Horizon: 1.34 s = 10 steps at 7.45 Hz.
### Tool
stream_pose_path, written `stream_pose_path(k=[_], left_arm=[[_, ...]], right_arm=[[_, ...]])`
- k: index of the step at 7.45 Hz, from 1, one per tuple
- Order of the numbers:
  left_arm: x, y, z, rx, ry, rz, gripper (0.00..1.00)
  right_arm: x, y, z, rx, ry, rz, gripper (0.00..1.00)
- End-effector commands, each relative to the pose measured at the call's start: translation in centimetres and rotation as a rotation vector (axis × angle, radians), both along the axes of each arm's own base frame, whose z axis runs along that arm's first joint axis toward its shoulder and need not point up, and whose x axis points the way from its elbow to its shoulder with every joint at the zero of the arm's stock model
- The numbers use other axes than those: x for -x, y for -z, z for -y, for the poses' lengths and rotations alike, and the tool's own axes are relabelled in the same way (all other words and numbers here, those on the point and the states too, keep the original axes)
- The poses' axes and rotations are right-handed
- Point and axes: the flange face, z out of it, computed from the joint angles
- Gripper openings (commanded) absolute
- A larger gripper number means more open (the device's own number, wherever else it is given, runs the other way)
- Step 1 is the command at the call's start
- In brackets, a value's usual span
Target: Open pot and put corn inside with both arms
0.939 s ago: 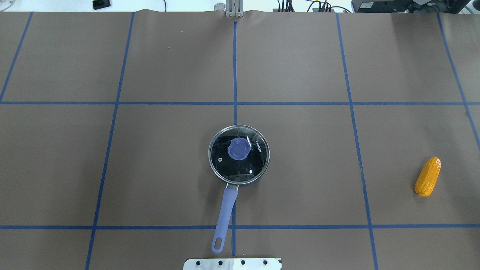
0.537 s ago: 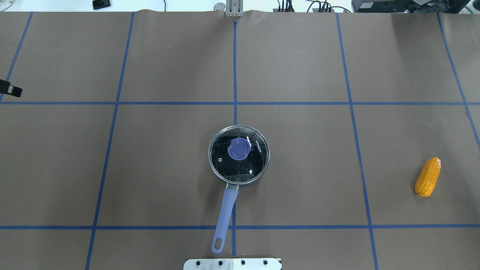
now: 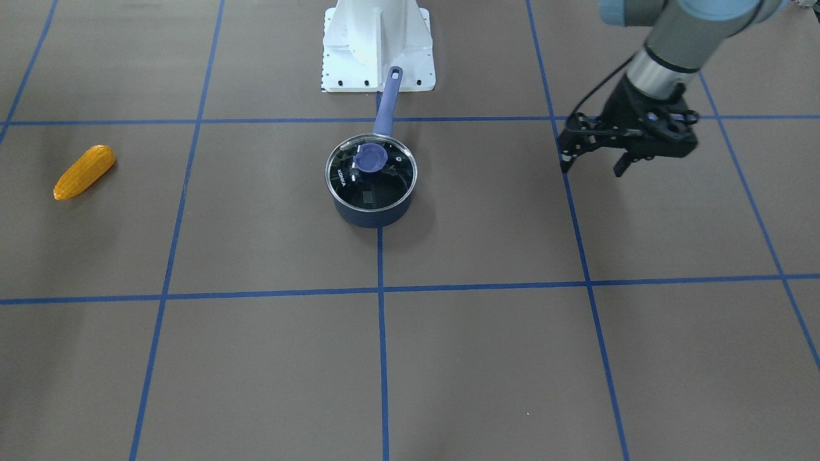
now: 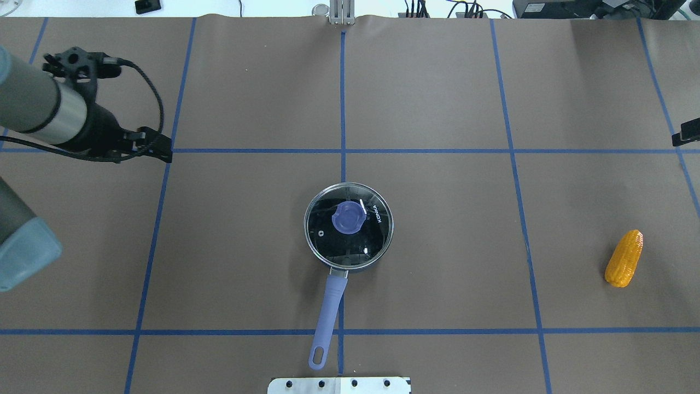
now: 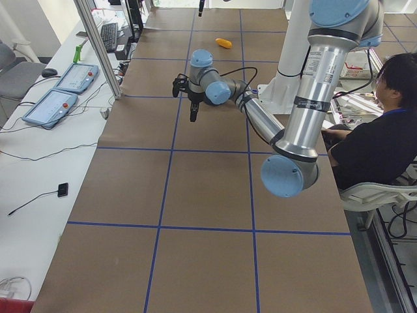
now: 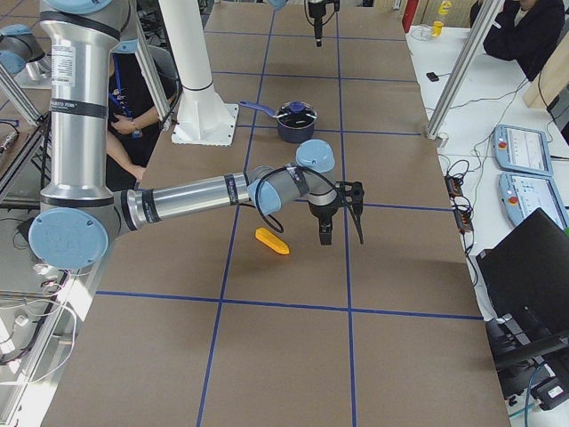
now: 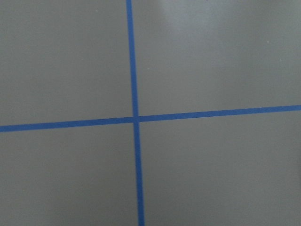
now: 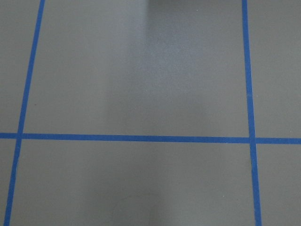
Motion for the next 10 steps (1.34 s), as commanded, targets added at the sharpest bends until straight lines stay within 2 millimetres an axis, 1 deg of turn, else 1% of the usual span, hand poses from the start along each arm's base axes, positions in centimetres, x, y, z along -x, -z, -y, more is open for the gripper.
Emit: stream_pose_path(k=[1,2,3,4,5,6,8,9,10], left_arm=[[-9.0,10.7,-4.2,0.051,-0.014,0.043,0.99],[-12.0,14.0,-4.0,0.039,-0.033,0.028,0.99],[-16.2,17.6,-2.8,0.068,-0.03,0.028,0.99],[-19.2,20.5,-1.2,0.072,-0.034,0.039,0.99],[-21.3,21.3,-1.3,0.053,-0.04,0.059,0.99],[-22.9,20.9,-2.9,0.026,-0.061,0.071,0.99],[-24.3,20.0,-4.4,-0.051,-0.159,0.096,0.99],[-25.0,19.9,-5.4,-0.092,-0.212,0.103,0.98],[-25.8,19.5,-6.4,-0.095,-0.236,0.108,0.97]], right_arm=[[1.8,0.2,-0.4,-0.013,0.018,0.008,1.0],[2.0,0.2,-0.6,-0.024,0.022,0.014,1.0],[2.1,0.1,-0.7,-0.023,0.026,0.013,1.0],[2.1,0.0,-0.8,-0.021,0.026,0.012,1.0],[2.2,0.0,-0.8,-0.02,0.028,0.012,1.0],[2.3,0.0,-0.8,-0.022,0.03,0.013,1.0],[2.3,-0.1,-0.8,-0.021,0.029,0.011,1.0],[2.3,-0.1,-0.8,-0.021,0.029,0.011,1.0],[2.3,-0.1,-0.8,-0.021,0.029,0.011,1.0]])
